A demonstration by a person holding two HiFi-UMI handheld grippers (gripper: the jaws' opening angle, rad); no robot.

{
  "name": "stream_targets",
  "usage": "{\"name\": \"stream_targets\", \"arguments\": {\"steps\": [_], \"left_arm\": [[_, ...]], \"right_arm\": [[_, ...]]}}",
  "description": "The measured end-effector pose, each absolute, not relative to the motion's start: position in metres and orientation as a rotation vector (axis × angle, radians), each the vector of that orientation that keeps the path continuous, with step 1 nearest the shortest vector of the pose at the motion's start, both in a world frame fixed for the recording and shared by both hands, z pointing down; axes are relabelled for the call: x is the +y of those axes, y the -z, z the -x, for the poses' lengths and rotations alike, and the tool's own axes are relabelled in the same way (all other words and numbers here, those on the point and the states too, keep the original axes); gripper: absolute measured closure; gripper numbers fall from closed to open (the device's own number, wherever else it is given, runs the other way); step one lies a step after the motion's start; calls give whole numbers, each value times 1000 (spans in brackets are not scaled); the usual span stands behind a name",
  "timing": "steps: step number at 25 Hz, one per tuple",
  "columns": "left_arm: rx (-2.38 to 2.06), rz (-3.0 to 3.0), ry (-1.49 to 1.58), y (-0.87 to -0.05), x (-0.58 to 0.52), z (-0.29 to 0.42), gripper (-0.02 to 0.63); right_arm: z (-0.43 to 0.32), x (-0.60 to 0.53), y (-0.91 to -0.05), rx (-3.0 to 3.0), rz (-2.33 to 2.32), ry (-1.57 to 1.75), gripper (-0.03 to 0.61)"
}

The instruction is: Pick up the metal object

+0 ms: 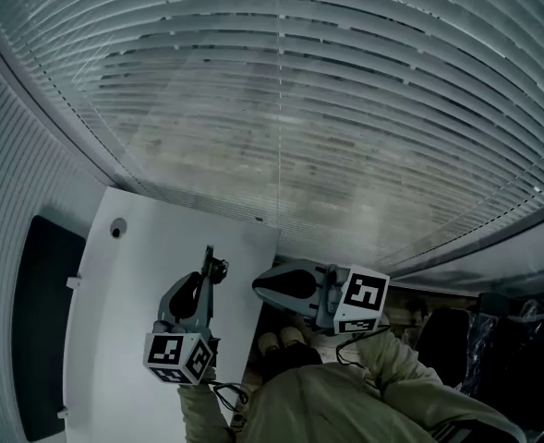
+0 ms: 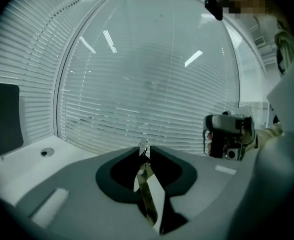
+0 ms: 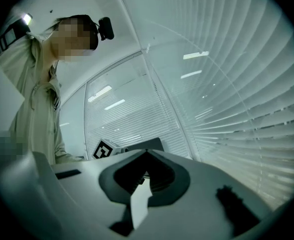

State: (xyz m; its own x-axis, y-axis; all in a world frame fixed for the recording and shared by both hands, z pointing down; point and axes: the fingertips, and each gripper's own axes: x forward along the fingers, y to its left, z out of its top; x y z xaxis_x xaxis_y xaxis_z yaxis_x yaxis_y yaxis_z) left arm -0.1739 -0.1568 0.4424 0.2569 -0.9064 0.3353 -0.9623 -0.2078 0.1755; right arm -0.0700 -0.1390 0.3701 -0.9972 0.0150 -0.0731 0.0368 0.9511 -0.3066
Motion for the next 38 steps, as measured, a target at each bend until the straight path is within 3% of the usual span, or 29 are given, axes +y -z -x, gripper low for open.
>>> {"name": "stream_targets", "arguments": {"steps": [19,38], "left_arm": [[-1866,-2424,-42,-337,-87,157,540],[-1709,-2603,87,-316,105,147,541]], "right_arm": [[55,-96,-331,3020,-48,307,575],[47,103,-320,3032,164,186,575]]}}
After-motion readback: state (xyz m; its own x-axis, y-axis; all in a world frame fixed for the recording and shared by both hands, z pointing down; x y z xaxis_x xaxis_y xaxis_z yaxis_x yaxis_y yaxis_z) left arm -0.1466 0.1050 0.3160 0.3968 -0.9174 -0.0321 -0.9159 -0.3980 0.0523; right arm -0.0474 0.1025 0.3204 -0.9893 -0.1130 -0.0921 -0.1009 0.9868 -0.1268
